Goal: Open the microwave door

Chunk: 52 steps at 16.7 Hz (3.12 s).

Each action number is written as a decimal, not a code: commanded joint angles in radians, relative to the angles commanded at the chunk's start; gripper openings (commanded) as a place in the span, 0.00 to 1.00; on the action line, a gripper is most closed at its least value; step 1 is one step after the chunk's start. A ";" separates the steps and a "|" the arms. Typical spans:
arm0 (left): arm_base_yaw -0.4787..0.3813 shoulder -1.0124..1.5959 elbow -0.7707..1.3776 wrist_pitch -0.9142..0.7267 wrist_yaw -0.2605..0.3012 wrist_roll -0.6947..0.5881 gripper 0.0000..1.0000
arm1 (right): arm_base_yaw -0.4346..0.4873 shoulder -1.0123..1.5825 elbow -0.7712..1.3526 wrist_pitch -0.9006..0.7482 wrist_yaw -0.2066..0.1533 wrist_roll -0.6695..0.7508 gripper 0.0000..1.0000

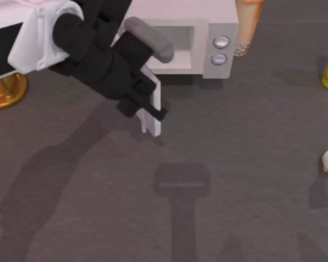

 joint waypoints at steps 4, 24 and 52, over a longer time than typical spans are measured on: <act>0.000 0.000 0.000 0.000 0.000 0.000 0.00 | 0.000 0.000 0.000 0.000 0.000 0.000 1.00; 0.002 0.000 -0.005 -0.003 0.010 0.011 0.00 | 0.000 0.000 0.000 0.000 0.000 0.000 1.00; 0.073 -0.034 -0.035 -0.040 0.094 0.183 0.00 | 0.000 0.000 0.000 0.000 0.000 0.000 1.00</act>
